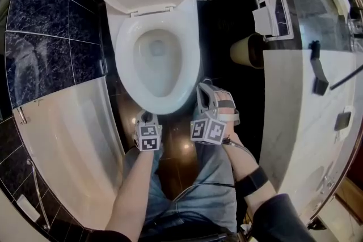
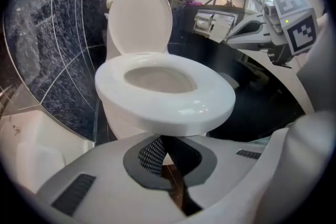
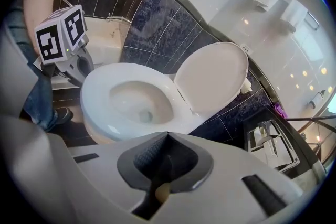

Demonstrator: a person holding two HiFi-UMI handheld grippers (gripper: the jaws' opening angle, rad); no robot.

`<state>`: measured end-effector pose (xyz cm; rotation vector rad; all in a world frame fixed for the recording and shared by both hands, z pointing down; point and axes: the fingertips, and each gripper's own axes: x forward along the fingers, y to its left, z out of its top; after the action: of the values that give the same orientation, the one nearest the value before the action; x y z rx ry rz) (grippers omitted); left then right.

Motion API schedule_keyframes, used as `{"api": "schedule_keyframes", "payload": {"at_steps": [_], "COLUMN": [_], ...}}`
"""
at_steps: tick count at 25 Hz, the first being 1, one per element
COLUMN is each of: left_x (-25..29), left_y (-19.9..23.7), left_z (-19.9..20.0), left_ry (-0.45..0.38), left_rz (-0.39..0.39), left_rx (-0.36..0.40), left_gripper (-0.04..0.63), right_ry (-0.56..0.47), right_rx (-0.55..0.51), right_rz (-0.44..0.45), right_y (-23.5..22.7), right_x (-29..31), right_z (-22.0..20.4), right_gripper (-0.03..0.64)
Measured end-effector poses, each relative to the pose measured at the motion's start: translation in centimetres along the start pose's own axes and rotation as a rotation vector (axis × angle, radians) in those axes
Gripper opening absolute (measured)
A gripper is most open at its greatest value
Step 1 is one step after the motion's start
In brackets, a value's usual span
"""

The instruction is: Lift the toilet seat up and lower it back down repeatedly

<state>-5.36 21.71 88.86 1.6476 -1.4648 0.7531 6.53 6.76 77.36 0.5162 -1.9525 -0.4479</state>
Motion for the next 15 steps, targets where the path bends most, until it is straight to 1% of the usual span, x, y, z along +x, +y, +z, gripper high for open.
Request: {"api": "schedule_keyframes", "payload": {"at_steps": [5, 7, 10, 12, 15], "left_x": [1.4, 1.1, 1.4, 1.4, 0.2], "left_y": [0.3, 0.2, 0.6, 1.3, 2.3], "left_z": [-3.5, -3.7, -2.2, -0.4, 2.7], "left_ry": [0.096, 0.093, 0.072, 0.05, 0.011], "left_rz": [-0.01, -0.024, -0.026, -0.016, -0.006], "left_rx": [-0.007, 0.001, 0.034, 0.025, 0.039], "left_gripper": [0.0, 0.0, 0.0, 0.0, 0.0], "right_ry": [0.004, 0.007, 0.013, 0.016, 0.01], "right_rx": [0.018, 0.022, 0.025, 0.031, 0.041], "right_rz": [-0.002, -0.001, 0.002, 0.005, 0.005], "right_y": [0.3, 0.5, 0.5, 0.4, -0.2], "right_x": [1.0, 0.9, 1.0, 0.9, 0.4], "right_z": [-0.1, -0.2, -0.2, 0.0, 1.0], "right_gripper": [0.017, 0.017, 0.017, 0.017, 0.017]}}
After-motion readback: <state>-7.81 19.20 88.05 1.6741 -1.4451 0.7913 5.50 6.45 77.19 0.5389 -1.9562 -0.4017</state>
